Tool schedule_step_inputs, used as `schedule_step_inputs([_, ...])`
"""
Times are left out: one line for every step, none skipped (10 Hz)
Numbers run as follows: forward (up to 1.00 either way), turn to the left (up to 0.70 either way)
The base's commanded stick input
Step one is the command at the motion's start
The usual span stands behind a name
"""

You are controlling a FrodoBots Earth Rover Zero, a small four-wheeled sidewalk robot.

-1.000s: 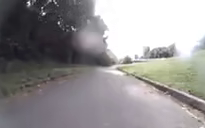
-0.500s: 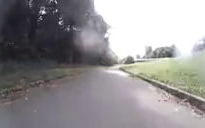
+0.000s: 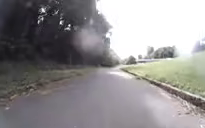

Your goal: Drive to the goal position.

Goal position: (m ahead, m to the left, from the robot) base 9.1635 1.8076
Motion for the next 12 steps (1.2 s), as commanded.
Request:
schedule_step_inputs([1.00,-0.39])
schedule_step_inputs([1.00,-0.40])
schedule_step_inputs([1.00,-0.40])
schedule_step_inputs([1.00,-0.07])
schedule_step_inputs([1.00,-0.02])
schedule_step_inputs([1.00,0.00])
schedule_step_inputs([1.00,0.00])
schedule_step_inputs([1.00,0.00])
schedule_step_inputs([1.00,0.00])
schedule_step_inputs([1.00,0.00])
schedule_step_inputs([1.00,0.00])
schedule_step_inputs([1.00,0.00])
